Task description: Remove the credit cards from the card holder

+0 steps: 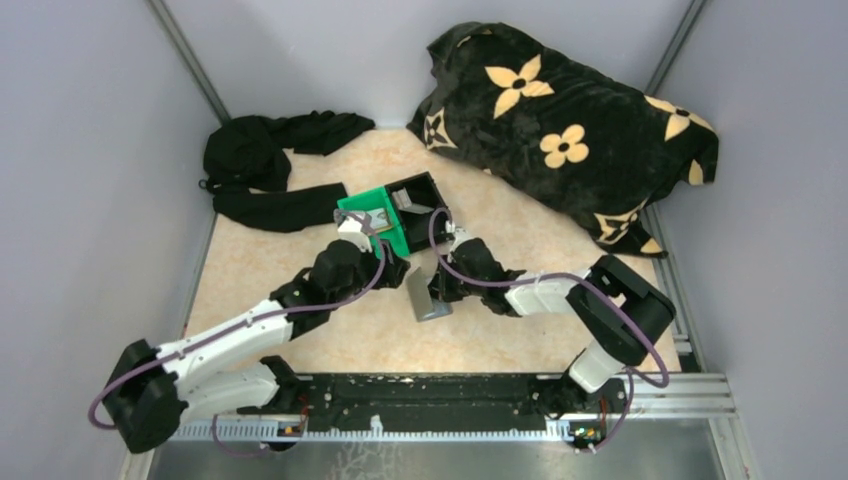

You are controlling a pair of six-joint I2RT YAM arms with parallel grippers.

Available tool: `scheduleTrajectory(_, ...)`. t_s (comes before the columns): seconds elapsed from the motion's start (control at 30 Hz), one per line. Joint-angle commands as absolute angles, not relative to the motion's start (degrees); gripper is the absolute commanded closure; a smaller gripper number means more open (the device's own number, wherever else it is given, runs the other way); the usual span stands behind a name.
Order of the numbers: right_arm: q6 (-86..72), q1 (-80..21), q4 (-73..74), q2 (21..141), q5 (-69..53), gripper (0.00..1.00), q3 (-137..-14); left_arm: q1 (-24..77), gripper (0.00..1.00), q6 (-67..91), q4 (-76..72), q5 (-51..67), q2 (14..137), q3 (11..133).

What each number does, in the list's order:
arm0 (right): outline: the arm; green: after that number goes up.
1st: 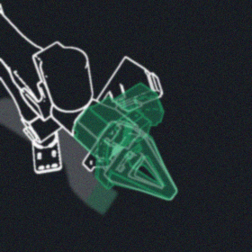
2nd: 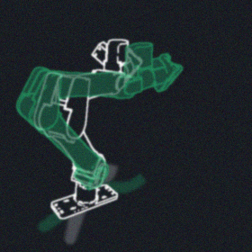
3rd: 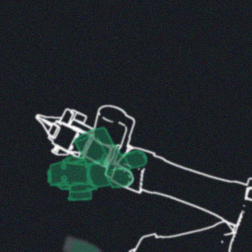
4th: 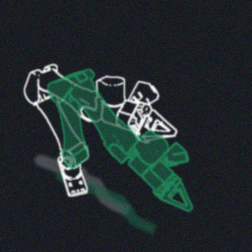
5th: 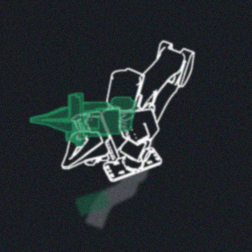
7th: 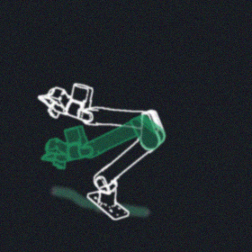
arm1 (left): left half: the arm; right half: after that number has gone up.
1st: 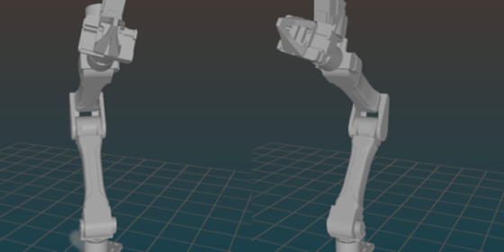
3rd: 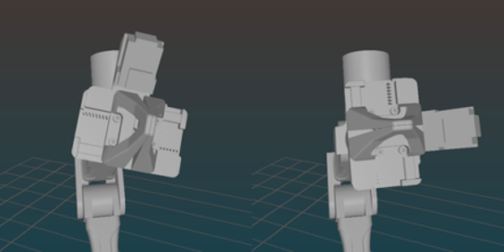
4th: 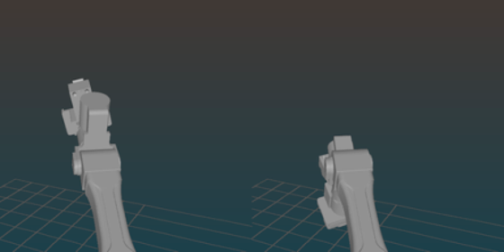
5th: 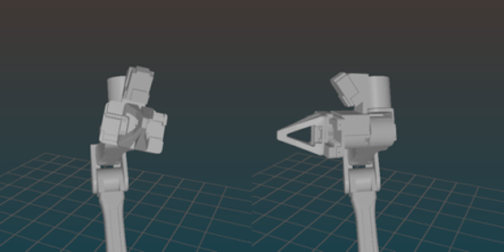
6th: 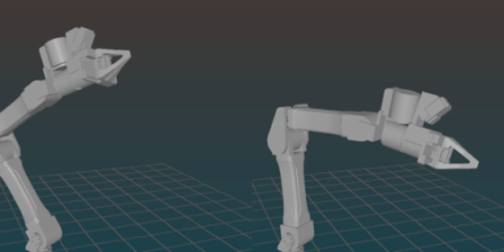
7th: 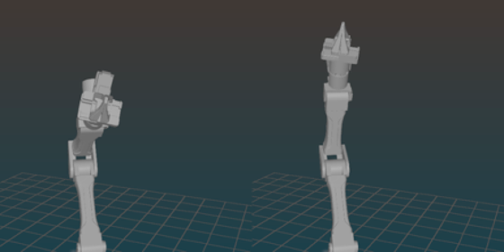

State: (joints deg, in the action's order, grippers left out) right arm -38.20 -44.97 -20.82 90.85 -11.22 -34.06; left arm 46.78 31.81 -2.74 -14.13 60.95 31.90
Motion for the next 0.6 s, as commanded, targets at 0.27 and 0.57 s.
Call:
scheduleTrajectory(0.27, -40.9, -62.5, -16.4, 90.2, 4.3, 1.00, -45.6, 47.0, 0.23, 34.8, -1.5, -15.9, 50.6, 29.3)
scheduleTrajectory(0.57, -39.8, -63.7, -20.9, 103.1, -1.4, 1.00, -46.5, 47.0, 0.23, 37.8, -0.5, -19.1, 49.6, 25.8)
